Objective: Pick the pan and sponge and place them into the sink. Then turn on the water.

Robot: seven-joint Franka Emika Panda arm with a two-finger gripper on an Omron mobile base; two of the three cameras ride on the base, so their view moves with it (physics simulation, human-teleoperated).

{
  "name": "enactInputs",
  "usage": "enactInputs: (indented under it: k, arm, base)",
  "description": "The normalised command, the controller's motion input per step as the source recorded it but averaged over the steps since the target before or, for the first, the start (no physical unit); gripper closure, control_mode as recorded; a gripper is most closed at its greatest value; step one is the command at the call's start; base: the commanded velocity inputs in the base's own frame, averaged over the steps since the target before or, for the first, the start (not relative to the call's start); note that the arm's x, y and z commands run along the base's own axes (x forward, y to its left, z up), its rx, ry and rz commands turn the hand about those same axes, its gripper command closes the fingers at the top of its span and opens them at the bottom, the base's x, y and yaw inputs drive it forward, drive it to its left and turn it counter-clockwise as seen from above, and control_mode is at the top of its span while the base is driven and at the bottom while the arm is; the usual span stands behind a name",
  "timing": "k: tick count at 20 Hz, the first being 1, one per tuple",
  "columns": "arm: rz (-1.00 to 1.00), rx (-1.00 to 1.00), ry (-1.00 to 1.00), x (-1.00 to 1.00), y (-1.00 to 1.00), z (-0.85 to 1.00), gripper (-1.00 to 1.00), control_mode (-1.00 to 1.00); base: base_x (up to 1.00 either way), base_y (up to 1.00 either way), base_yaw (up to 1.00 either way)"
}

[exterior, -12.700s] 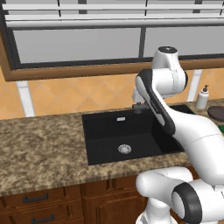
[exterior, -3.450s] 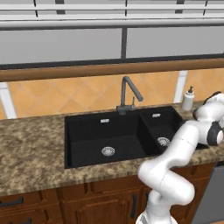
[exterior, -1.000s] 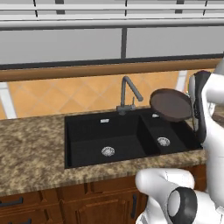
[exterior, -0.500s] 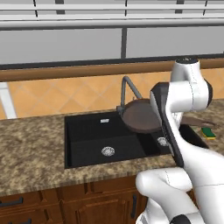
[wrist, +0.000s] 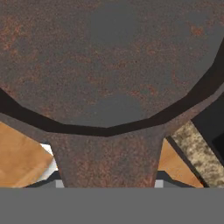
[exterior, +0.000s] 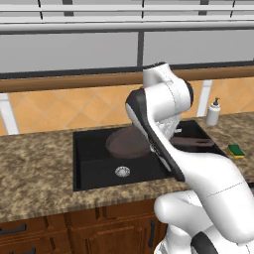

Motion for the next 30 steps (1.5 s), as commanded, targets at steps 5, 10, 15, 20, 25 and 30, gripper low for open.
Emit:
enactInputs:
  k: [5, 10, 15, 20, 25, 30]
  arm:
    - [-0.33, 0.00, 0.10, 0.00, 0.92, -0.06, 1.00, -1.00]
    - [-0.37, 0.00, 0.02, 0.13, 0.74, -0.19, 1.00, -1.00]
    - [-0.22, 0.04, -0.02, 0.30, 0.31, -0.44, 1.00, -1.00]
    - [-0.20, 0.00, -0.05, 0.20, 0.24, -0.53, 1.00, -1.00]
    - [-0.35, 0.00, -0.21, 0.29, 0.26, -0.49, 1.00, -1.00]
    - [-0.46, -0.08, -0.17, 0.35, 0.12, -0.46, 1.00, -1.00]
  base:
    - [0.00, 0.00, 0.00]
    - [0.00, 0.00, 0.00]
    - [0.00, 0.00, 0.00]
    - [0.00, 0.00, 0.00]
    - [0.00, 0.00, 0.00]
    - [0.00, 0.00, 0.00]
